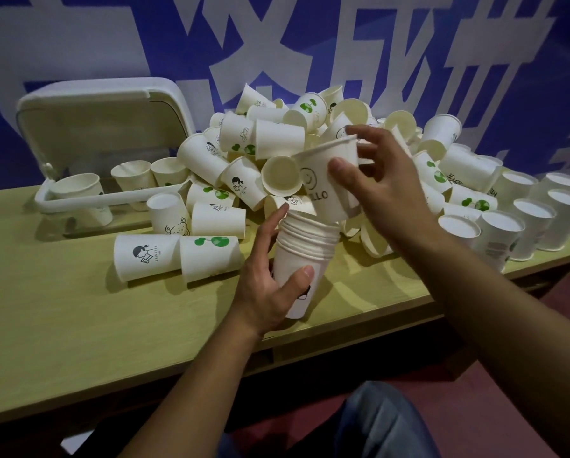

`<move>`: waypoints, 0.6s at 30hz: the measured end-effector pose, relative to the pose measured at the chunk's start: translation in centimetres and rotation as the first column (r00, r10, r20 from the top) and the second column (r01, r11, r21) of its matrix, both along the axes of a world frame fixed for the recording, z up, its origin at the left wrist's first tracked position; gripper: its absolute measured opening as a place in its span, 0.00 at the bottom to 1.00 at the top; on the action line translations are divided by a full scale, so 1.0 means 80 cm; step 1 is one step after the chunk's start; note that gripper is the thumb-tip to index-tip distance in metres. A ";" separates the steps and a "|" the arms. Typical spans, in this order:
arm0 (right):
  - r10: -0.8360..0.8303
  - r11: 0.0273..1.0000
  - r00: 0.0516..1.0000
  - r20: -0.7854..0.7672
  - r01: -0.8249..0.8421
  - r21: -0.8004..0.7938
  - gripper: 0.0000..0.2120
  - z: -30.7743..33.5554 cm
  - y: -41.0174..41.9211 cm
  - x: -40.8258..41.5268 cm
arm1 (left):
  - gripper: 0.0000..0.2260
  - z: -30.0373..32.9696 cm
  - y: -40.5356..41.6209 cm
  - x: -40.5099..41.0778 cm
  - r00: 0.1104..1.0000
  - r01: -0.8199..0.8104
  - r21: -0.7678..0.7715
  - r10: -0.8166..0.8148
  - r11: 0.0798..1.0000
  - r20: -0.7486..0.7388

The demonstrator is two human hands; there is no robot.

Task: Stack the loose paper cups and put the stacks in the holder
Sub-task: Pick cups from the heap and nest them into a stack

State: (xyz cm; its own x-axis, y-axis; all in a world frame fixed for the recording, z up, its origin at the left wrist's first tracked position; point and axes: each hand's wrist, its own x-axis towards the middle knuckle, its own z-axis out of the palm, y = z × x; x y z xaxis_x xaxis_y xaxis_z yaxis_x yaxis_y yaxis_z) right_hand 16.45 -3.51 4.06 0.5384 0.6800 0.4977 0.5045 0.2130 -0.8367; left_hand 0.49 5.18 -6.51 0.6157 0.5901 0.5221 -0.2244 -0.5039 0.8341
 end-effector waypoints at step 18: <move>0.064 0.947 0.864 0.499 0.104 -0.302 0.22 -0.067 0.023 0.016 | 0.37 -0.002 0.016 0.003 0.947 -0.202 -0.241 0.252 0.949 0.200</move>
